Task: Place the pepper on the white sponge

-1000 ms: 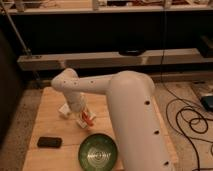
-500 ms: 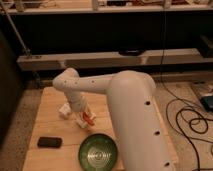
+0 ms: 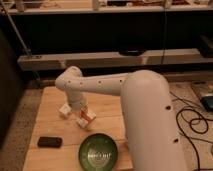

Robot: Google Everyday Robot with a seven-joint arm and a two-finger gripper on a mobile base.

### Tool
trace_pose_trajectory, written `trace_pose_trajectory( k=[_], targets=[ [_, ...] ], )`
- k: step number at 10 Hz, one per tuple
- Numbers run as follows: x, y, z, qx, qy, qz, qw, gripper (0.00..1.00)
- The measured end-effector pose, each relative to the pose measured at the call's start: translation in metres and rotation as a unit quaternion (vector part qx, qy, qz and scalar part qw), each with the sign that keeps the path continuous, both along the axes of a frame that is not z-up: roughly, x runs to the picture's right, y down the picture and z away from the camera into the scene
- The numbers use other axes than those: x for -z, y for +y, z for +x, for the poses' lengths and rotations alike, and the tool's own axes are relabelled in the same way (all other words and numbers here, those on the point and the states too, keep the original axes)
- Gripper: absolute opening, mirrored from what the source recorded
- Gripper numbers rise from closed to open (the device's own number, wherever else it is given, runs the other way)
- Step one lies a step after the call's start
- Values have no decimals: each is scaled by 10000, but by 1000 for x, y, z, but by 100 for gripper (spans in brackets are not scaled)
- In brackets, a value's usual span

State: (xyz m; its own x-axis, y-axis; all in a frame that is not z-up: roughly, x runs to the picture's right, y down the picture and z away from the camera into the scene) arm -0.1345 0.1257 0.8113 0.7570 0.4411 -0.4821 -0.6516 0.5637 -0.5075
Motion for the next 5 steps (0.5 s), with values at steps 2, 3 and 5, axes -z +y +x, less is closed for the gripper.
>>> trace_pose_trajectory(
  k=[2,3,5],
  targets=[
    [-1,-5,0,-86,-278,-44,9996,0],
    [-3,-8,6,-248,-442,-204,9985,0],
    [-7,-11,12,-535,-695,-519,9948,0]
  ],
)
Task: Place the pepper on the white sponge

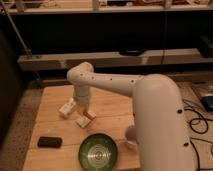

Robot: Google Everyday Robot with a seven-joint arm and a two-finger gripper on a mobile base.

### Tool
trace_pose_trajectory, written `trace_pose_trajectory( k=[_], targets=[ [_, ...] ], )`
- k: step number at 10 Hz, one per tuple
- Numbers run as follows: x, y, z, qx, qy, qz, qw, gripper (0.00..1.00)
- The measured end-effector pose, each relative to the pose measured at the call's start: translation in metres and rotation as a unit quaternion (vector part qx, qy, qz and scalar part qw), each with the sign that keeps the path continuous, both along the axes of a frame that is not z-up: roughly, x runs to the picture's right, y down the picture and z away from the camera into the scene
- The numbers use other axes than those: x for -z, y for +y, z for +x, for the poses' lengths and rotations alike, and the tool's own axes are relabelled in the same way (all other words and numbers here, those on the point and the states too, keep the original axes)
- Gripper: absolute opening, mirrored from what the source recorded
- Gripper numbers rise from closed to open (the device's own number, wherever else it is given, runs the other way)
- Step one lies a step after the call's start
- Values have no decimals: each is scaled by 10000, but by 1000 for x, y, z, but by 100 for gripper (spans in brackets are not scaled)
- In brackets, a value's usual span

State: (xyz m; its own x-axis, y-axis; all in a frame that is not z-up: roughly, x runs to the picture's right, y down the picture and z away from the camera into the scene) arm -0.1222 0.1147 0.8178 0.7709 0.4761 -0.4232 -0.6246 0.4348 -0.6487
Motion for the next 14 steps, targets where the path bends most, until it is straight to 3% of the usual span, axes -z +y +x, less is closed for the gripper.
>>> trace_pose_trajectory(
  k=[2,4,10,14],
  targets=[
    [-4,0,5,-221,-160,-279,9992,0],
    [-7,2,6,-302,-201,-403,9985,0],
    [-21,10,0,-213,-244,-525,9981,2],
    [-27,11,3,-96,-109,-525,9985,40]
  ],
)
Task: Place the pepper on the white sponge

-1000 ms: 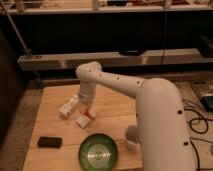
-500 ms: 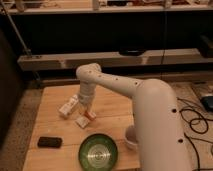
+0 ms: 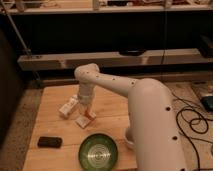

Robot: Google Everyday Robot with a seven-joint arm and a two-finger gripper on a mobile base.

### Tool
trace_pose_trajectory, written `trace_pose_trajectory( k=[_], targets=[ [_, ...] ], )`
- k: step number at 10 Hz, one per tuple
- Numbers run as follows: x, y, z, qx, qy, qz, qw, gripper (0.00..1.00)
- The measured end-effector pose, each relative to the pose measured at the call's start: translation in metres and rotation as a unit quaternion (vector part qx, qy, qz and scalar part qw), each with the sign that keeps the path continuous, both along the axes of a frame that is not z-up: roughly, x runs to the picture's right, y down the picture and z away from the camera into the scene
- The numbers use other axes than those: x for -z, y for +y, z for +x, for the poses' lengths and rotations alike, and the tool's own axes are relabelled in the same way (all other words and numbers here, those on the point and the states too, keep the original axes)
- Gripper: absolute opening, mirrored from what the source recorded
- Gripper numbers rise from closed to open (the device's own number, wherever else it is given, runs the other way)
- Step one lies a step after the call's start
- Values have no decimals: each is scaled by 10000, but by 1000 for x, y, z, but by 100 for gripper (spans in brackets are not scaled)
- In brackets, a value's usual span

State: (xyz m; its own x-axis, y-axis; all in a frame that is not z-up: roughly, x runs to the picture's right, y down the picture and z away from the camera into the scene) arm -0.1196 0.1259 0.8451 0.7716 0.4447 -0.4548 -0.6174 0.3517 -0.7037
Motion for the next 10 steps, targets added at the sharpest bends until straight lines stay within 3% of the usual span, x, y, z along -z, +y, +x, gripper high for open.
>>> trace_pose_trajectory(
  k=[2,4,6,8,10],
  targets=[
    [-4,2,2,14,35,-16,10000,60],
    [-8,6,3,65,85,-41,9999,66],
    [-9,8,0,129,90,-42,9999,65],
    [-7,6,1,106,76,-30,9999,45],
    [-7,6,1,109,80,-35,9999,41]
  ],
)
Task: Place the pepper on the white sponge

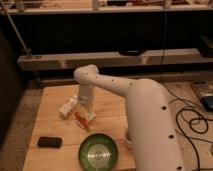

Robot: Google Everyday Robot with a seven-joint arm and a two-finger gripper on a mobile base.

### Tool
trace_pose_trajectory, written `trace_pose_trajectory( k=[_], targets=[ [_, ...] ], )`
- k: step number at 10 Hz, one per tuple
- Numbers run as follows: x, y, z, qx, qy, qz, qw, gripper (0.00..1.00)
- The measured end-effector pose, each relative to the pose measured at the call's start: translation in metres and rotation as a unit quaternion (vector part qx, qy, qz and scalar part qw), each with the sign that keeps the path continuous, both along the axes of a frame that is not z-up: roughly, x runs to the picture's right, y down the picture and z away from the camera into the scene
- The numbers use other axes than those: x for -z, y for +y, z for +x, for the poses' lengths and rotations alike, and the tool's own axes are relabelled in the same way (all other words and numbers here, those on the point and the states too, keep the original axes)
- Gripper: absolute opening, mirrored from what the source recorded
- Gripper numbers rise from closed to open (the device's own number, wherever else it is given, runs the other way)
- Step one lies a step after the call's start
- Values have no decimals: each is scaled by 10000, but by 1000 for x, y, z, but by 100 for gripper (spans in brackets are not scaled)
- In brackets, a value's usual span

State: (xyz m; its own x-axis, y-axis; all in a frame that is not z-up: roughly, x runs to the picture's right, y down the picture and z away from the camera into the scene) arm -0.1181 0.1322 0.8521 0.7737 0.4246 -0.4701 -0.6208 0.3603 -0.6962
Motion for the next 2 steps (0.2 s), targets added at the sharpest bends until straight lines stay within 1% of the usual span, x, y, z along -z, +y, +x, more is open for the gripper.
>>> trace_pose_trajectory(
  k=[2],
  targets=[
    [0,2,-3,18,-11,-14,10000,41]
  ],
)
